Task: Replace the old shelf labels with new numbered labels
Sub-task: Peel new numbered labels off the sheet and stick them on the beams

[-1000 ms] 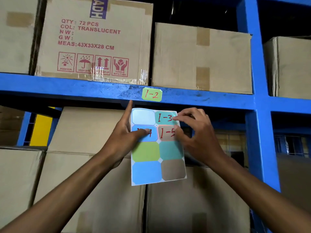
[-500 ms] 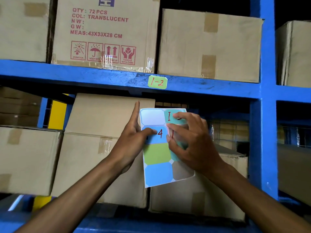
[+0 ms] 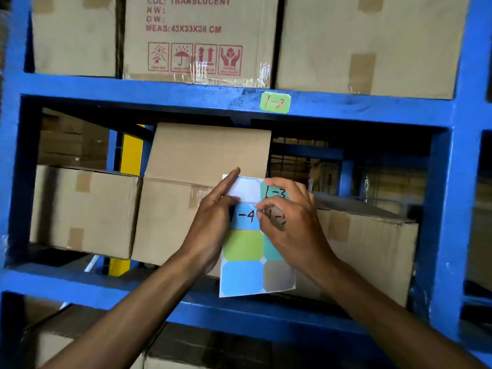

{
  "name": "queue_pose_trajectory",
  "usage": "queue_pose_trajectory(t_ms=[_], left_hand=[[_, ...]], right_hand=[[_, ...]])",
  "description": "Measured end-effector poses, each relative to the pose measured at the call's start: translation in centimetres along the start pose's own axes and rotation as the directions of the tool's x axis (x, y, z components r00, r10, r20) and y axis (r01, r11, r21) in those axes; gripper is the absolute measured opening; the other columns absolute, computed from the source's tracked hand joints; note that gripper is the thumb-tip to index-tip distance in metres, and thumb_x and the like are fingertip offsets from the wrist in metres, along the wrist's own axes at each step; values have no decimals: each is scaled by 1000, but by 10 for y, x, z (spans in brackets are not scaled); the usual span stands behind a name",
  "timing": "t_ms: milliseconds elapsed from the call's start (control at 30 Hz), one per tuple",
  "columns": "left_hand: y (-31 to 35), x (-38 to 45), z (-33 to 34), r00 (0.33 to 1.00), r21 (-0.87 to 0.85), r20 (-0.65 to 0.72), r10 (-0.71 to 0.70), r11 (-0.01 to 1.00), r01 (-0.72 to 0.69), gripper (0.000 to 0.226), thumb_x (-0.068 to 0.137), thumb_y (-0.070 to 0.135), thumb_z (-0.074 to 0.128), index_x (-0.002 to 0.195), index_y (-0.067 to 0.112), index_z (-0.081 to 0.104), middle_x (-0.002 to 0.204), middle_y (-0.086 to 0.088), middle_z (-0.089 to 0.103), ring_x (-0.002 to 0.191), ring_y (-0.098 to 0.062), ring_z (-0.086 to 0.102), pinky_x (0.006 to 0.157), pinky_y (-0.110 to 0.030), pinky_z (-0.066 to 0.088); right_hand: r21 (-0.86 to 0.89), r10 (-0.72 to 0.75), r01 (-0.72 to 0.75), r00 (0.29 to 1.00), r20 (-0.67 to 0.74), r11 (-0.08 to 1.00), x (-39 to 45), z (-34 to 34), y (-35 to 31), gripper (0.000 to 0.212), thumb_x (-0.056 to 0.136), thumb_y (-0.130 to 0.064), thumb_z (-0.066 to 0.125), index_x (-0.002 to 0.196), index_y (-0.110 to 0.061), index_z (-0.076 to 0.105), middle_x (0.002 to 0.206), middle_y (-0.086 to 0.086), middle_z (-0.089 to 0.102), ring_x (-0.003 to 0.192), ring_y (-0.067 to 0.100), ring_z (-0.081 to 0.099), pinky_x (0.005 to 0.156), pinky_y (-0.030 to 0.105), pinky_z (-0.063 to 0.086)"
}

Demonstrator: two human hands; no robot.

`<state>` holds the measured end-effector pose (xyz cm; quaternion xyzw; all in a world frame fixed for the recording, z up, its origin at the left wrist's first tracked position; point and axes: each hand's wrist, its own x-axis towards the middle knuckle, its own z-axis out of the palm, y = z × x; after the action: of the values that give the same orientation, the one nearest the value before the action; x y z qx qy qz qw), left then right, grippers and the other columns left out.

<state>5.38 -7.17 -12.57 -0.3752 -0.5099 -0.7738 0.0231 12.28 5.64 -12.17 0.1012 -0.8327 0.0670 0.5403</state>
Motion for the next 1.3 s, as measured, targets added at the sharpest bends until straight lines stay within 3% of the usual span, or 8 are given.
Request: queue_pose_trajectory(t_ms=[233, 400, 500, 567, 700, 833, 1100, 1300], left_hand=[[-19, -29, -26, 944, -190, -192, -269, 954, 233, 40, 85, 10, 39, 109, 17, 69, 102, -10, 73, 85, -27, 70, 74, -38, 56], [-41, -44, -51, 916, -261, -200, -347, 920, 292, 40, 84, 10, 38, 108, 18, 69, 102, -8, 73, 82, -24, 70, 63, -30, 56], [-52, -52, -63, 907, -282, -183, -378, 904, 320, 34, 83, 10, 43, 89, 21, 75, 79, -6, 76, 62, -21, 70, 51, -25, 55], [-61, -59, -74, 912, -200, -190, -364, 924, 327, 34, 83, 5, 47, 100, 20, 72, 79, -4, 76, 62, -18, 70, 51, -25, 56], [-88, -77, -95, 943, 48, -143, -302, 949, 311, 44, 82, -6, 48, 118, 16, 64, 114, -10, 69, 99, -25, 66, 88, -35, 54], [-114, -99, -112, 971, 242, -54, -234, 940, 240, 47, 80, -9, 52, 110, 23, 67, 102, 5, 69, 79, 0, 62, 64, -9, 48], [-154, -121, -133, 935, 343, 204, -290, 916, 209, 62, 79, -15, 51, 123, 28, 58, 112, 8, 63, 82, 8, 62, 64, -11, 50], [-179, -123, -134, 875, 409, 353, -331, 896, 174, 73, 79, -14, 52, 134, 34, 48, 119, 2, 63, 89, -6, 62, 70, -18, 51]], right_hand=[[94, 33, -32, 999, -17, 995, -36, 33, -33, 5, 73, -13, 69, 78, -12, 67, 117, 7, 62, 109, 23, 52, 86, 25, 27], [144, 36, -17, 991, -132, 990, -66, 55, -59, 7, 71, -13, 68, 76, -10, 64, 99, 6, 67, 100, 17, 54, 89, 29, 36], [212, 114, -82, 983, -143, 974, -83, 63, -69, 10, 71, -12, 70, 75, -11, 61, 87, 2, 67, 92, 10, 55, 84, 30, 43], [299, 228, -188, 968, -106, 936, -97, 66, -74, 8, 74, -14, 69, 76, -14, 61, 86, -7, 65, 92, 3, 54, 81, 29, 47], [408, 457, -393, 887, -70, 824, -116, 66, -70, 10, 76, -8, 67, 77, -18, 63, 77, -7, 65, 78, 9, 62, 75, 22, 50], [429, 622, -541, 780, -65, 724, -131, 66, -53, 14, 78, -2, 66, 77, -15, 63, 72, -10, 63, 68, -5, 58, 66, 4, 45], [214, 726, -720, 685, 65, 660, -165, 91, -20, 8, 80, -6, 68, 88, -7, 67, 86, 3, 66, 77, 7, 58, 60, 6, 47], [96, 714, -721, 693, 103, 686, -179, 109, -3, 8, 81, -8, 67, 89, -7, 68, 90, 7, 69, 81, 11, 60, 64, 15, 47]])
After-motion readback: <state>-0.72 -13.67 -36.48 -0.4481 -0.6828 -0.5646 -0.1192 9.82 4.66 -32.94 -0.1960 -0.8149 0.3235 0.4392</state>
